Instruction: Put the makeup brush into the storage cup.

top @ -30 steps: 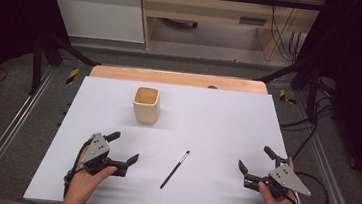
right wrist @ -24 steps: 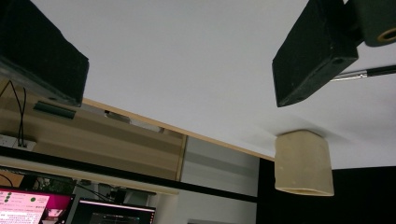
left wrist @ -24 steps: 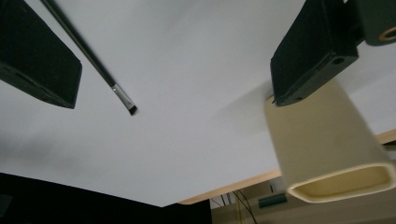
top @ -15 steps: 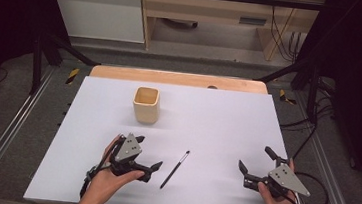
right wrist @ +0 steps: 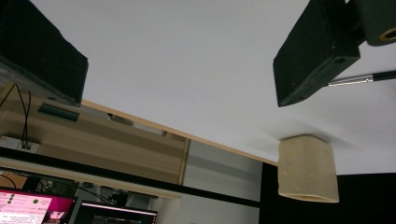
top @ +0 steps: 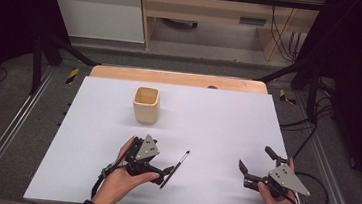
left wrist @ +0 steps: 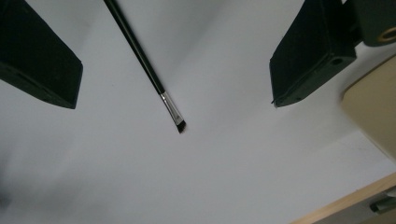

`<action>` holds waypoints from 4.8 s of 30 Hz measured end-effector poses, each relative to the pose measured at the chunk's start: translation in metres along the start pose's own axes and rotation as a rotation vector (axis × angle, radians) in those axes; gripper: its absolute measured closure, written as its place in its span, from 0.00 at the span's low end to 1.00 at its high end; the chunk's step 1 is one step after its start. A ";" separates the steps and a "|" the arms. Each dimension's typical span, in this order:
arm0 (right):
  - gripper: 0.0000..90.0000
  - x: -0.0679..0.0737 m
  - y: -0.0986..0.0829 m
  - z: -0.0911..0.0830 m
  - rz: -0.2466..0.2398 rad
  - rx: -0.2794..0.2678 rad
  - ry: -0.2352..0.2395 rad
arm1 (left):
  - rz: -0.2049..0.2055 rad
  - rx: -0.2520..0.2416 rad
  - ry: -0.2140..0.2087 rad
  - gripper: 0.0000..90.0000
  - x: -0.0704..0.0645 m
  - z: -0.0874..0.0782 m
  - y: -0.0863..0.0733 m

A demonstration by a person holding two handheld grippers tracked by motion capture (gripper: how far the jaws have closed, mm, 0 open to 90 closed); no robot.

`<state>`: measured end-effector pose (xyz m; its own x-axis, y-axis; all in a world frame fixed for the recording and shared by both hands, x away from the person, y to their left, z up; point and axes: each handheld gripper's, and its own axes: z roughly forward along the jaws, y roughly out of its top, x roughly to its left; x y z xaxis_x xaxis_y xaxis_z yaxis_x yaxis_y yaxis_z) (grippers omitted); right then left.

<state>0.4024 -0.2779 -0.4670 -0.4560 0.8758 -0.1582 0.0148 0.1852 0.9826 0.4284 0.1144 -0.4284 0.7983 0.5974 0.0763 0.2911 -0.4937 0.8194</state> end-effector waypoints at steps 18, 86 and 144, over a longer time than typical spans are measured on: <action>0.03 0.000 0.000 0.000 0.003 0.007 -0.005 | 0.008 0.090 -0.036 0.03 -0.006 0.015 0.013; 0.03 -0.002 0.000 0.000 0.011 0.001 -0.007 | 0.018 0.332 -0.033 0.04 -0.014 0.047 0.027; 0.04 -0.001 0.000 0.000 0.016 0.004 0.000 | -0.106 0.454 -0.012 0.56 -0.017 0.068 0.020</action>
<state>0.4031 -0.2785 -0.4665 -0.4556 0.8786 -0.1428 0.0255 0.1733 0.9845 0.4567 0.0518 -0.4517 0.7568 0.6537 -0.0035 0.5709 -0.6583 0.4907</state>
